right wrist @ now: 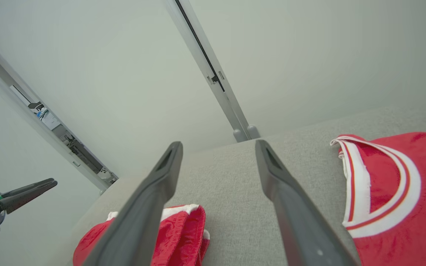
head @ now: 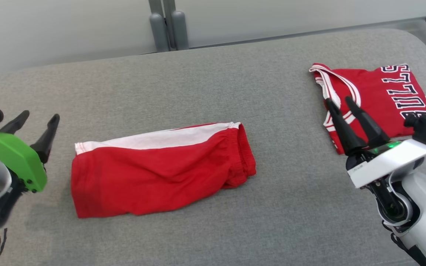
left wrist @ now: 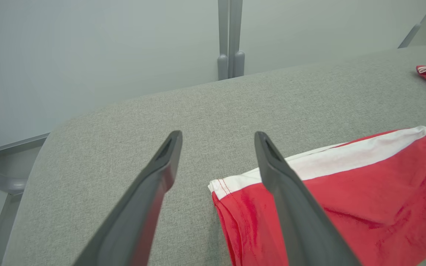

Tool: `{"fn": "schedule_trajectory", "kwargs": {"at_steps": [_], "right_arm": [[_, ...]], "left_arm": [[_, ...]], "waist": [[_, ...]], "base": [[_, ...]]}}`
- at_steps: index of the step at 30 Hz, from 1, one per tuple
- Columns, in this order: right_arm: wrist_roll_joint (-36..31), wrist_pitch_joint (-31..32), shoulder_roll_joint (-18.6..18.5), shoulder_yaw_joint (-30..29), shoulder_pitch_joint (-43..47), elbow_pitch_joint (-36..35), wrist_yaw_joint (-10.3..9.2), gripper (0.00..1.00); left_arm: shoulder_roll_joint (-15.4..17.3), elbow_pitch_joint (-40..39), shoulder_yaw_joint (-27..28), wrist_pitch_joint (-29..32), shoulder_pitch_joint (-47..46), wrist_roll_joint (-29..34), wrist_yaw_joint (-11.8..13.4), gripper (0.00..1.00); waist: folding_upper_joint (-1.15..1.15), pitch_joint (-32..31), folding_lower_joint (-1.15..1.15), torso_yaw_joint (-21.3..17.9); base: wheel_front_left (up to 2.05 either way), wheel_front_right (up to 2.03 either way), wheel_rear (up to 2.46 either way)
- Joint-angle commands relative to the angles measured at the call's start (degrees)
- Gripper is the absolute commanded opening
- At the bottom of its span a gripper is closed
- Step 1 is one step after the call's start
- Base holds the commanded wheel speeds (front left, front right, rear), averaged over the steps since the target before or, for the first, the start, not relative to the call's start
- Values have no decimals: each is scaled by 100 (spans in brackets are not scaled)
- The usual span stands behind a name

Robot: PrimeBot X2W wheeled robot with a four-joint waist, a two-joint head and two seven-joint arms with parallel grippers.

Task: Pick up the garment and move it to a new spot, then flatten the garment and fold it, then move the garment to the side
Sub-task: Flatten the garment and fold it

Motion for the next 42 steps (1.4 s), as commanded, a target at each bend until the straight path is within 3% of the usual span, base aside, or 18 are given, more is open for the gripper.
{"fn": "schedule_trajectory", "kwargs": {"at_steps": [1,9,14,20,25,34,42], "right_arm": [[-370,-11,163,-321,223,-63,0,100],[-2055,-13,1071,-1859,1087,-289,0,100],[-2807,-14,1548,-2425,1544,-505,0,100],[-3728,-14,1917,-2685,1904,-421,0,100],[-4210,-14,2026,-2543,1928,-239,0,100],[-4197,-6,2100,-2243,1481,199,0,100],[-4015,774,2237,-1392,508,1312,-2,100]], "left_arm": [[11,-196,39,-276,220,160,142,100],[-198,-1026,515,-1774,1197,494,1126,100],[-831,-1434,1450,-1854,1998,1247,1450,100],[-1916,-1749,2820,-1855,3224,2588,1241,100],[-2640,-1593,3453,-1856,3783,3305,722,100],[-3300,-1175,4000,-1857,3659,3886,-58,100],[-3712,-843,4207,-1857,3476,4142,-480,100]], "waist": [[0,-123,0,169],[0,-246,0,363],[0,-277,0,402],[0,-331,0,355],[0,-301,0,369],[0,-163,0,615],[0,-36,0,1005]], "base": [[0,0,0],[0,0,0],[0,0,0],[0,0,0],[0,0,0],[0,0,0],[0,0,0]]}}
